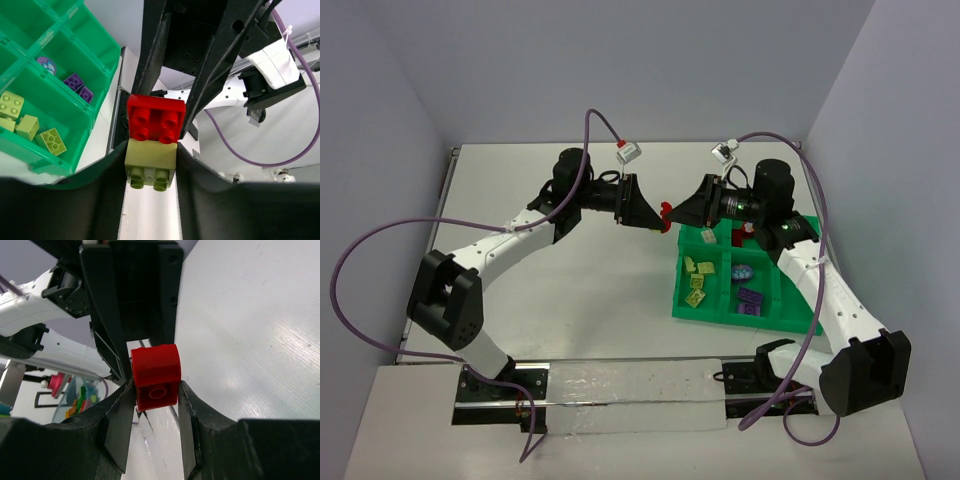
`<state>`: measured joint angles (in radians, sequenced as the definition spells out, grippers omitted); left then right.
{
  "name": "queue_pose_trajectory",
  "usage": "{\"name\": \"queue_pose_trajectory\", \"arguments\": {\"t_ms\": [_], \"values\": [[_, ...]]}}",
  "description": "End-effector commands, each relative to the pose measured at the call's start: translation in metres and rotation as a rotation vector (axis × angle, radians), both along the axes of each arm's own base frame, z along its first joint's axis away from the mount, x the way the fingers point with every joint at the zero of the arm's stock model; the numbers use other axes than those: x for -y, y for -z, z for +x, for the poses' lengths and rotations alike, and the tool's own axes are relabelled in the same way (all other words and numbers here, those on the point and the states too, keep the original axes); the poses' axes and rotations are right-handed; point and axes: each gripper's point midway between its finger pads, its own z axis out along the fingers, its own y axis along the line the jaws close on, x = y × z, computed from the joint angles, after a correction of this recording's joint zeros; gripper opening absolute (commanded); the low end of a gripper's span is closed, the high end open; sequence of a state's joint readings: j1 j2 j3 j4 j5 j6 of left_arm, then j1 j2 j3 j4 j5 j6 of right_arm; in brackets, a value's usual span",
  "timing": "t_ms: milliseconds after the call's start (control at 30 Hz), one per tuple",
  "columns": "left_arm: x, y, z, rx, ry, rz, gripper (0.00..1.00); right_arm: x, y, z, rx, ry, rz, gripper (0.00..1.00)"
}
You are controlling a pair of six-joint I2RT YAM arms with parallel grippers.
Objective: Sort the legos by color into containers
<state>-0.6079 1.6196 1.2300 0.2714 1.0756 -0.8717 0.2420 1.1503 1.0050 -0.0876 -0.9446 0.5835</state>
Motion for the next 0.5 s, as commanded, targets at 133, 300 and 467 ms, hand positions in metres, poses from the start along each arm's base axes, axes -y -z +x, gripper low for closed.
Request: {"name": "queue_pose_trajectory", "arguments": {"t_ms": [133, 300, 467], "values": [[-0.006, -0.011, -0.003, 0.054, -0.014, -0.004, 0.0, 0.03, 0.001, 0.023, 0.031, 0.172, -0.017, 0.0], [-0.014, -0.008, 0.009, 0.039, -0.067, 0.003, 0.0, 0.071, 0.015, 0.04, -0.019, 0.358, -0.042, 0.0], [-0.004, 0.001, 0.023, -0.004, -0.111, 0.033, 0.0, 0.119, 0.044, 0.053, -0.116, 0.619, -0.17, 0.0]]}}
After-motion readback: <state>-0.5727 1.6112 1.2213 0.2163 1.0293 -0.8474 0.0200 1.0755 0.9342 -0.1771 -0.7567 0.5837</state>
